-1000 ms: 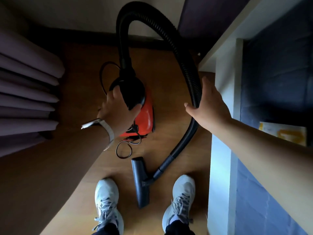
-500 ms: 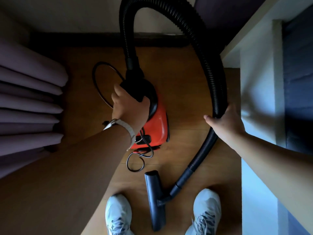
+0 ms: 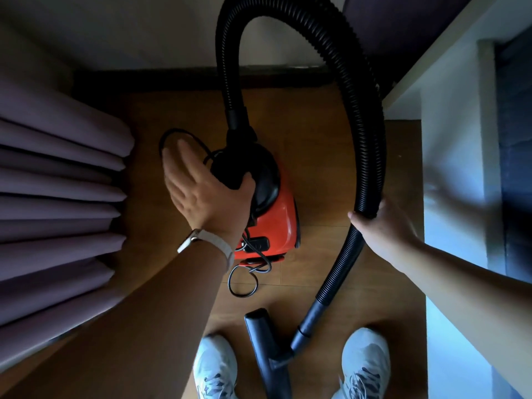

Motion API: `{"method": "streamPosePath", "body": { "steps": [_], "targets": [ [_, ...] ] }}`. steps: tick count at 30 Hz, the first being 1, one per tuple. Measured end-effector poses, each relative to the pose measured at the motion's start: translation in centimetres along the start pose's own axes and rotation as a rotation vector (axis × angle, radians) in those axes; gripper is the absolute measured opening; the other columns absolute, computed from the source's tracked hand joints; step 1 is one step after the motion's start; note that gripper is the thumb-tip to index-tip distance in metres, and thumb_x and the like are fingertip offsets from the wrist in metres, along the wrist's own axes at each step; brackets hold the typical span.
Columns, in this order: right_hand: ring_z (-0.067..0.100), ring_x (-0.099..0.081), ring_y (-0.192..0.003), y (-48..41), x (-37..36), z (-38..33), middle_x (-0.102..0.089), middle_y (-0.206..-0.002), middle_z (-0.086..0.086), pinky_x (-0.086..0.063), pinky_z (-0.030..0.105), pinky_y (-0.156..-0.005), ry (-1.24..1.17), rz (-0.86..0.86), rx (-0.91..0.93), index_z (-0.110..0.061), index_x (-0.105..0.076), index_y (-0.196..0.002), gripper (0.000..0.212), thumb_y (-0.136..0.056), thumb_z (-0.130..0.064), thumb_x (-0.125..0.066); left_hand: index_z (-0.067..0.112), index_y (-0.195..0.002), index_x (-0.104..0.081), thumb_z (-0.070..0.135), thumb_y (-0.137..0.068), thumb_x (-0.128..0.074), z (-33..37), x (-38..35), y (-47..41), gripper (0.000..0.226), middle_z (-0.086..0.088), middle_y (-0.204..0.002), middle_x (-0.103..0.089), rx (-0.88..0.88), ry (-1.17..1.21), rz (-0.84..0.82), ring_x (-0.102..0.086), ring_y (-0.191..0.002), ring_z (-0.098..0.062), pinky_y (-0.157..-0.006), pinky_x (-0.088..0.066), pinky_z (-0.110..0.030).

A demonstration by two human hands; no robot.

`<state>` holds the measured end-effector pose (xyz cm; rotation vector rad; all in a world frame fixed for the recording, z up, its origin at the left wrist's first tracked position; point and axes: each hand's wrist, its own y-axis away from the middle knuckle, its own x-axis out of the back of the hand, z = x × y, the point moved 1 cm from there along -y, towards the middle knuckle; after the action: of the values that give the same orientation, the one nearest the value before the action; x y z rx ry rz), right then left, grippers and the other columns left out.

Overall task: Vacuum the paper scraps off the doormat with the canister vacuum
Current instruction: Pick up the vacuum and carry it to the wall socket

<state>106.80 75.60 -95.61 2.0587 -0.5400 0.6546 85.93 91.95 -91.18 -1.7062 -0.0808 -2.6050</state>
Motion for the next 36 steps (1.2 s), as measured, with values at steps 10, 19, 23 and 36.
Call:
{"method": "streamPosePath", "body": {
  "steps": [10,19,23,36],
  "targets": [
    [0.013,-0.062,-0.072,0.4,-0.2,-0.9,-0.063,-0.086,-0.006,-0.045,0.027,-0.056,0.0,0.007,0.048,-0.021,-0.056,-0.101,0.023,-0.089,-0.036,-0.069,0.021,-0.143,-0.042,0.064,-0.059,-0.073,-0.4,-1.4,0.0,0.099,-0.003,-0.133,-0.049,0.411,0.333,-0.335,-0.051,-0.123,-0.026,-0.101,-0.049,-0.047],
    [0.016,-0.063,-0.071,0.7,-0.1,-1.3,-0.064,-0.084,-0.003,-0.043,0.027,-0.053,-0.03,0.0,0.069,-0.019,-0.056,-0.1,0.022,-0.089,-0.034,-0.069,0.027,-0.131,-0.038,0.017,-0.082,-0.066,1.2,-1.5,-0.2,0.057,0.008,-0.099,-0.057,0.431,0.553,-0.329,-0.062,-0.084,-0.012,-0.062,-0.056,-0.027],
    [0.018,-0.06,-0.066,0.7,-0.1,-1.4,-0.06,-0.075,-0.004,-0.04,0.027,-0.052,-0.121,0.034,0.021,-0.02,-0.054,-0.09,0.02,-0.087,-0.031,-0.07,0.019,-0.1,-0.058,0.014,-0.078,-0.067,1.2,-1.8,-0.8,0.024,0.0,-0.085,-0.068,0.537,0.603,-0.381,-0.068,-0.071,-0.014,-0.059,-0.056,-0.027],
    [0.015,-0.044,-0.049,4.0,0.2,-4.4,-0.05,-0.057,0.003,-0.034,0.022,-0.043,-0.331,0.05,0.004,-0.007,-0.048,-0.068,0.017,-0.074,-0.01,-0.064,0.018,-0.101,-0.06,0.031,-0.074,-0.056,0.3,-1.8,-1.0,0.031,-0.007,-0.082,-0.07,0.283,0.426,-0.491,-0.07,-0.066,-0.025,-0.054,-0.057,-0.033]
  ]
}}
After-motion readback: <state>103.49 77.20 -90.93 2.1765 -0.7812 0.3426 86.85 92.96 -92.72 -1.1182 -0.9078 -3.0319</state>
